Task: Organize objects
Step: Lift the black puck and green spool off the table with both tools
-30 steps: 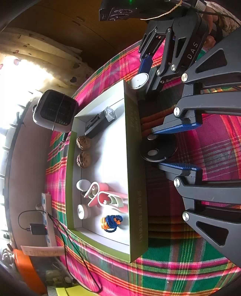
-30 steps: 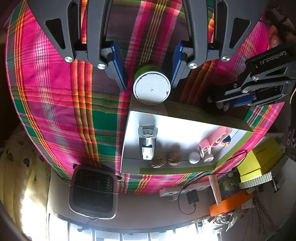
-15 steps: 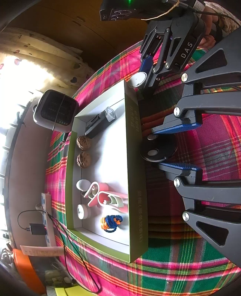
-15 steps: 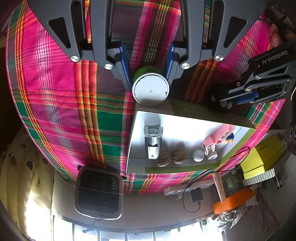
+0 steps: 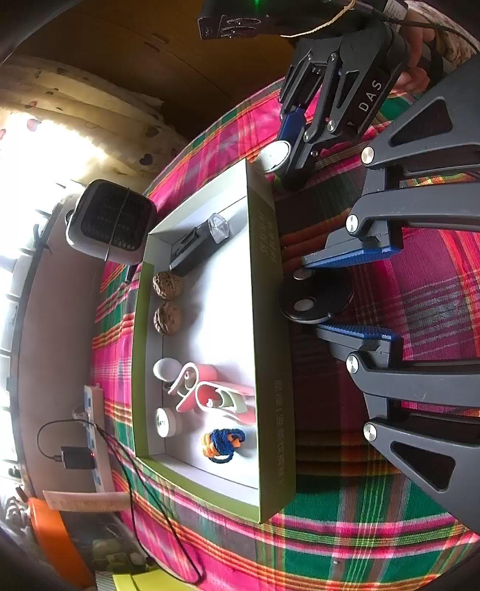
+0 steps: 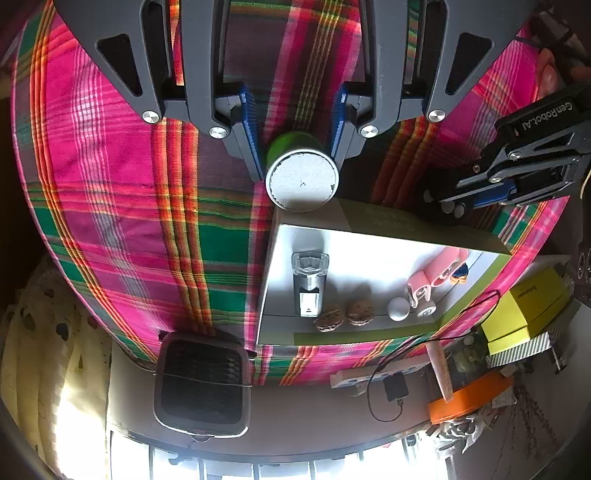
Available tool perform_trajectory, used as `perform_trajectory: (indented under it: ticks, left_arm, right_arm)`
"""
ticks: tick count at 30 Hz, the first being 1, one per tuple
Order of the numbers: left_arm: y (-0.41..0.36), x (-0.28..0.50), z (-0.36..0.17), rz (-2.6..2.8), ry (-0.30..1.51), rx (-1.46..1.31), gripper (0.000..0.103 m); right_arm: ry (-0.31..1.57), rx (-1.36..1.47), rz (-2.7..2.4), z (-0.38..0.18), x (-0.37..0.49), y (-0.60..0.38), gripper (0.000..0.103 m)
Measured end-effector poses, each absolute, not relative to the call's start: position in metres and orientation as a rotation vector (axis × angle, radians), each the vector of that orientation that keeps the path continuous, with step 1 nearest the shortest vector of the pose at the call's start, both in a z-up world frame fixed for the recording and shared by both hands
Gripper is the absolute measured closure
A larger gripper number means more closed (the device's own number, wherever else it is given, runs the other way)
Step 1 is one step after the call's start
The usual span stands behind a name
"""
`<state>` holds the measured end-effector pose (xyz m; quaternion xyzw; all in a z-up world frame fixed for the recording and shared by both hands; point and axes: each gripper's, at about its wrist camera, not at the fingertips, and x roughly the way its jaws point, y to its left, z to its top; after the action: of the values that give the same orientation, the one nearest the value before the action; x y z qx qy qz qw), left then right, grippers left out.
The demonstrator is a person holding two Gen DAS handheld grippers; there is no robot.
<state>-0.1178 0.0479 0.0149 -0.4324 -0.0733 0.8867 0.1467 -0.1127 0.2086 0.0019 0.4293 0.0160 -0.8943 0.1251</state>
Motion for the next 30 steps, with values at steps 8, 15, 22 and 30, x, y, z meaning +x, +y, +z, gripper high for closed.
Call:
perform_trajectory:
  ticks: [8,15,22,30]
  left_arm:
    - [0.0467,-0.117,0.0159,2.561,-0.205,-1.249,0.077]
    - [0.0436,-0.1146,0.0156,2.565,-0.204,-1.249,0.077]
    - [0.0427,-0.1132,0.0149,2.565,-0.203,-1.248,0.077]
    - [0.0389,-0.1105,0.0148,2.568,-0.206,-1.251,0.077]
  right_arm:
    - [0.049,1.235,-2.618,0.004,-0.1106,0.2085,0.073]
    - [0.048,1.232,-2.623,0.0044,-0.1103,0.2098,0.073]
    - [0.041,1.214,-2.63,0.0063,-0.1073,0.2113,0.073]
    - [0.013,1.201,-2.624,0.0075,-0.103,0.2131,0.074]
